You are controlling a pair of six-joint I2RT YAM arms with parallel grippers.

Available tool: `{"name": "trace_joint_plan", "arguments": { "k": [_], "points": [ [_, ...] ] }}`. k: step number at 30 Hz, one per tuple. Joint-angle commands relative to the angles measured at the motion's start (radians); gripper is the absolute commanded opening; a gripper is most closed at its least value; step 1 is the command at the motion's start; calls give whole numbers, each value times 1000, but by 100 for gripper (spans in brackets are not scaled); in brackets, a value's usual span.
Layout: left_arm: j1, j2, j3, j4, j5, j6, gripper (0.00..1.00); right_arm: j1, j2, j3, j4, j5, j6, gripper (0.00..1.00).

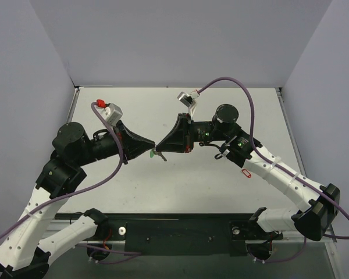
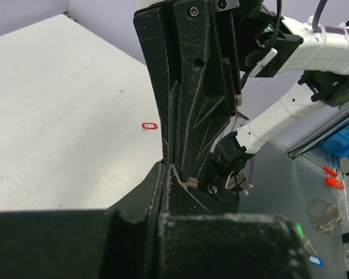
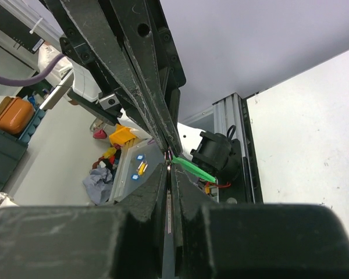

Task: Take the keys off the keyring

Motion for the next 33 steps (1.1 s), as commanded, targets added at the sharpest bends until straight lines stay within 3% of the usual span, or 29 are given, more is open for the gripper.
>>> {"name": "trace_joint_plan", "arguments": {
  "k": [1, 21, 28, 33],
  "points": [
    [-15, 68, 73, -134, 112, 89, 0, 18, -5, 21, 73, 17, -21, 0],
    [-61, 276, 298, -471, 208, 354, 0, 19, 1, 24, 56, 8, -26, 0],
    [-84, 316, 335, -499, 172, 373, 0, 21, 3, 24, 51, 8, -30, 0],
    [-86, 278, 301, -417, 107, 304, 3, 19, 1, 26, 47, 9, -35, 0]
  ]
}}
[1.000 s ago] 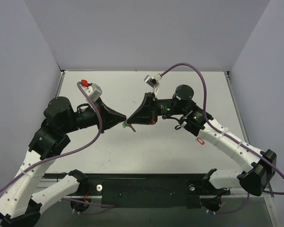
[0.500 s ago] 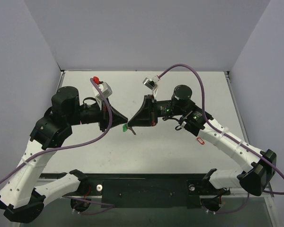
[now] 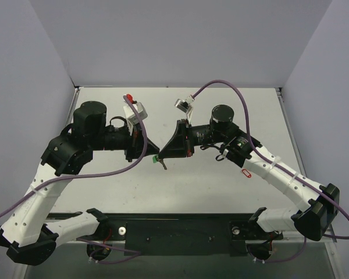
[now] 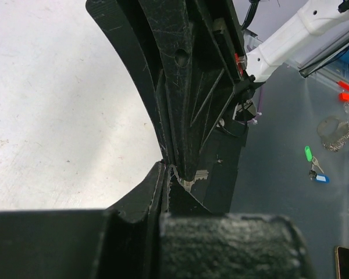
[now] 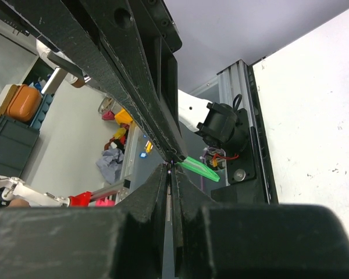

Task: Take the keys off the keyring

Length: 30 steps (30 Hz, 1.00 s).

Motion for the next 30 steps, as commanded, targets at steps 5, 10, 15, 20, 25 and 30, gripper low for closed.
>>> {"name": "trace_joint_plan", "arguments": {
  "k": [5, 10, 15, 20, 25, 30],
  "points": [
    [-46, -44, -78, 154, -124, -137, 21, 25, 0, 29, 189, 72, -8, 0],
    [-43, -87, -113, 236, -230, -203, 27, 25, -3, 30, 189, 73, -7, 0],
    [-44, -122, -120, 293, -235, -239, 37, 22, -12, 26, 183, 79, -16, 0],
    [-44, -127, -109, 302, -229, -249, 49, 22, -13, 26, 180, 84, -19, 0],
    [-44, -155, -107, 306, -243, -255, 55, 24, -12, 24, 180, 87, -19, 0],
    [-44, -173, -103, 304, -258, -262, 56, 24, -13, 26, 179, 90, -22, 0]
  ]
}}
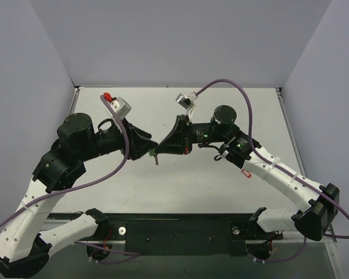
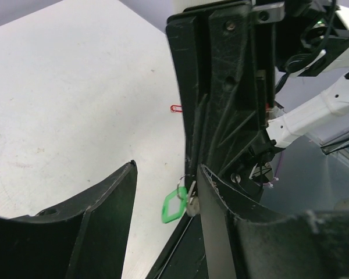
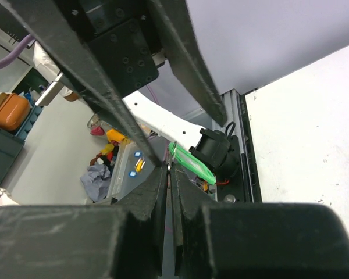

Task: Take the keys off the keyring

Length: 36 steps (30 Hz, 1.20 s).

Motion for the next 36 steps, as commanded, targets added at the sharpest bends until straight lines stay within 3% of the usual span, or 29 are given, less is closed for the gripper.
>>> {"name": "trace_joint_plan", "arguments": {
  "k": [1, 11, 20, 25, 36],
  "points": [
    [-17, -23, 19, 95, 19, -34, 56, 12, -8, 26, 64, 27, -23, 0],
    [-16, -55, 15, 75, -11, -22, 54, 12, -14, 21, 81, 24, -14, 0],
    [-13, -165, -151, 329, -4, -189, 48, 6, -26, -16, 306, -10, 141, 0],
    [-14, -189, -188, 403, -27, -261, 44, 8, -25, -20, 346, -22, 170, 0],
    [-13, -166, -190, 406, -37, -287, 39, 8, -28, -24, 346, -25, 170, 0]
  ]
}}
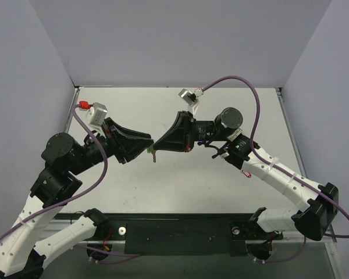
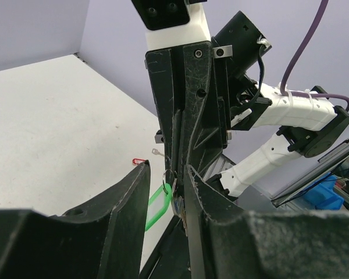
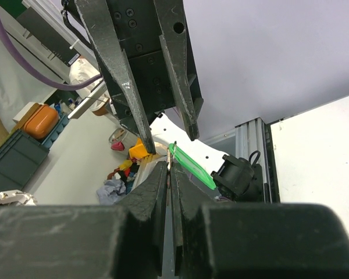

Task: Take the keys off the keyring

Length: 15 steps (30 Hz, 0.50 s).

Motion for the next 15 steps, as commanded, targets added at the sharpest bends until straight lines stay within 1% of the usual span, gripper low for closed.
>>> {"name": "trace_joint_plan", "arguments": {
  "k": [1, 6, 8, 10, 11, 12, 13, 15],
  "points": [
    [-1, 14, 20, 36, -13, -16, 38, 0, -30, 0, 98, -26, -2, 0],
    [-2, 22, 28, 7, -4, -19, 36, -2, -34, -1, 96, -23, -7, 0],
    [-1, 19, 23, -2, -1, -26, 33, 0, -36, -1, 96, -21, -7, 0],
    [-2, 16, 16, -2, 4, -36, 26, 0, -36, -1, 96, -21, -8, 0],
    [-2, 14, 13, 2, 7, -39, 17, 0, -36, -1, 96, -21, -7, 0],
    [-2, 11, 11, 4, 7, -46, 10, 0, -37, -1, 96, -20, -8, 0],
    [-2, 10, 8, 10, 7, -53, 0, 0, -37, -1, 98, -18, -7, 0],
    [-2, 10, 3, 22, 8, -65, 0, 0, -36, 0, 96, -15, -8, 0]
  ]
}}
